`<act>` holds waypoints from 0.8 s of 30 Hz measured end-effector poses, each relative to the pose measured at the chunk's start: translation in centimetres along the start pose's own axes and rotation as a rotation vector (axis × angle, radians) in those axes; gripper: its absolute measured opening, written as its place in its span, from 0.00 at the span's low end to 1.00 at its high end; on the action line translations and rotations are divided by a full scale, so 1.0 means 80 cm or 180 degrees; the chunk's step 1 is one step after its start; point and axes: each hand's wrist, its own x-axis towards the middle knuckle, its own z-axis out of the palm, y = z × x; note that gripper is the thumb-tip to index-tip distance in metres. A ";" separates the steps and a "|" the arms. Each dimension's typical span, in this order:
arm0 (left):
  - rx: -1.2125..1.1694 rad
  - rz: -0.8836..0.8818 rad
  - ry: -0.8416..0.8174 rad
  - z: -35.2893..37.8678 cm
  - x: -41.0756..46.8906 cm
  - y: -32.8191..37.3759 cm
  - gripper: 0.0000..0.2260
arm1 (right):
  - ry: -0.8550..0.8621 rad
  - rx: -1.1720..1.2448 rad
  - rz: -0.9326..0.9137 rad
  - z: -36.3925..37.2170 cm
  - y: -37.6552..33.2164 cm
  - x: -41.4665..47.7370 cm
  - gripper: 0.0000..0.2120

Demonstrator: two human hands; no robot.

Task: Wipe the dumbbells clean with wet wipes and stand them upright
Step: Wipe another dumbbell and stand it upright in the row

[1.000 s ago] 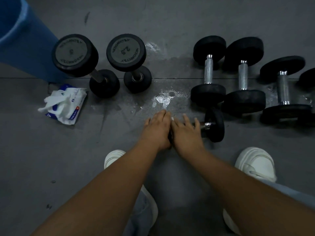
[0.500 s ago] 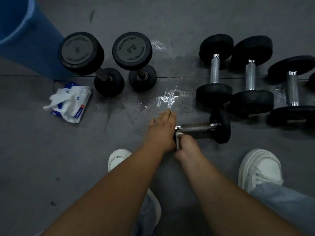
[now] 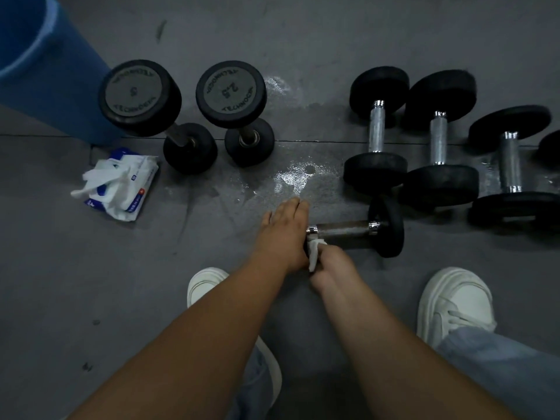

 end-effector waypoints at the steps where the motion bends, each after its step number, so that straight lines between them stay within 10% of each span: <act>1: -0.0021 -0.0002 0.0047 0.001 -0.001 0.000 0.44 | 0.0015 0.0189 0.0072 0.006 -0.004 0.004 0.11; 11: -0.0047 -0.0001 -0.0006 0.000 0.001 -0.002 0.44 | 0.0187 0.0016 -0.0250 0.008 -0.002 -0.010 0.13; 18: -0.0044 0.0013 0.0110 0.006 0.000 -0.002 0.44 | 0.0851 -0.3706 -0.3337 0.002 -0.035 -0.010 0.06; 24: -0.0061 -0.0003 0.0039 0.003 0.003 -0.003 0.42 | 0.0920 -0.5546 -0.4025 -0.045 0.011 -0.005 0.23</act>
